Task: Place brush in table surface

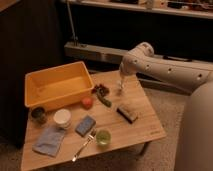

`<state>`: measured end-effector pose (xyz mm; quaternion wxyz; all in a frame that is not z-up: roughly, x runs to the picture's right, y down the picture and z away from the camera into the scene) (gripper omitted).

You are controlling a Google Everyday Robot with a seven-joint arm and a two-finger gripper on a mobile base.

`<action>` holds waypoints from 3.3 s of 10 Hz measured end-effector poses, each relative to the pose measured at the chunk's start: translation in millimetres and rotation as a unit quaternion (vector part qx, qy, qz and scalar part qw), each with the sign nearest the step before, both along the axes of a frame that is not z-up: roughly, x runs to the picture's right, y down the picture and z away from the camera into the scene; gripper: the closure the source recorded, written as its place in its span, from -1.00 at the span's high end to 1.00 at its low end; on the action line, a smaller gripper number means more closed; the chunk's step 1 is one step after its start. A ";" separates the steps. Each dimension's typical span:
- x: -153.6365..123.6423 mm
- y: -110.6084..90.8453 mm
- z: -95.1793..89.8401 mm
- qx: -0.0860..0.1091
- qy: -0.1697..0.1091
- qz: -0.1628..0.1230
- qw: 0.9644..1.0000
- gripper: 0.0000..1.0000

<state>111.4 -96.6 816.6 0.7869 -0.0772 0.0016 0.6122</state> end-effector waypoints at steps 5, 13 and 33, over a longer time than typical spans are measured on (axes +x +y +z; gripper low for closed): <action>-0.4 0.2 -7.1 0.018 -0.009 -0.006 1.000 -0.86; -77.0 21.6 -75.2 0.187 -0.223 -0.009 0.957 -0.86; 83.7 83.1 9.0 -0.012 0.078 0.125 0.989 0.60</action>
